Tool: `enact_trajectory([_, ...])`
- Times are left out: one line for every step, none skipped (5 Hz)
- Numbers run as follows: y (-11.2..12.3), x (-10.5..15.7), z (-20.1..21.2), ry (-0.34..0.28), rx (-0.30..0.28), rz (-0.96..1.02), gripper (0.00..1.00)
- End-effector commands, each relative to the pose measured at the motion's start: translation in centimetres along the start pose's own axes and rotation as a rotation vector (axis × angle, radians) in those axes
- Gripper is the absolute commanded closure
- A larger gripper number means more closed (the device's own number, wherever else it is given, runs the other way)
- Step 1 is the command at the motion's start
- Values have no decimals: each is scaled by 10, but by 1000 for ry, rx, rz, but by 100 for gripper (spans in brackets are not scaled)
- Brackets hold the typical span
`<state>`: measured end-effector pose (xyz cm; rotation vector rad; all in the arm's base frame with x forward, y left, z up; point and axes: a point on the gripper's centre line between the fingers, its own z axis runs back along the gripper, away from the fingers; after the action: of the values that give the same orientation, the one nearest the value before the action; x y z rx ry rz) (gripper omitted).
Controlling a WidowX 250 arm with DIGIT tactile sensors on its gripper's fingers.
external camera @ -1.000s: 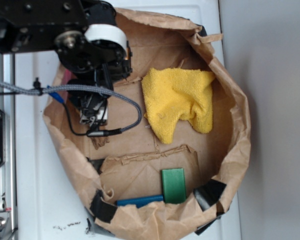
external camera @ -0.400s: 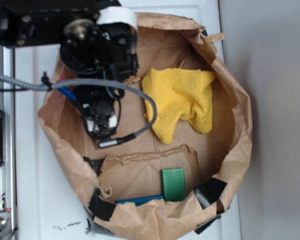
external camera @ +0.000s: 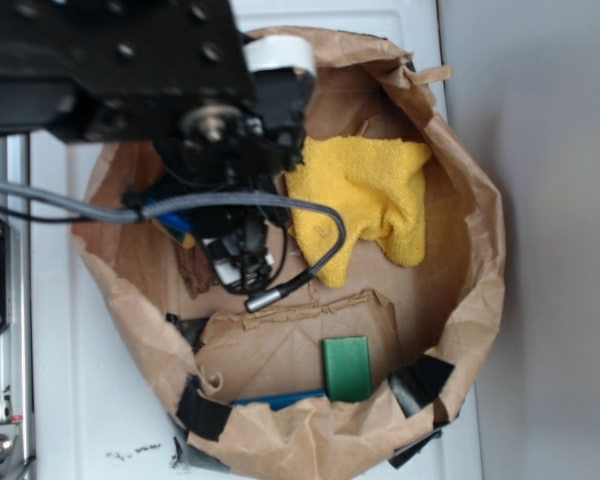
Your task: Grab the green sponge.
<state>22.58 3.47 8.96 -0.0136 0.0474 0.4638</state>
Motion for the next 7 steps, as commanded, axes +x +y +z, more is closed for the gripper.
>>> enact_trajectory([27,21,-29,-23,96,44,0])
enact_trajectory([46,26,-40,-25,108,-2,0])
enact_trajectory([71,24,-53,-16,128,-67,0])
enact_trajectory([82,22,-67,-32,122,-107,10])
enact_trajectory([78,20,-73,-44,132,-81,100])
enact_trajectory([68,21,-68,-47,118,-63,100])
enact_trajectory([51,16,-52,-65,82,-162,100])
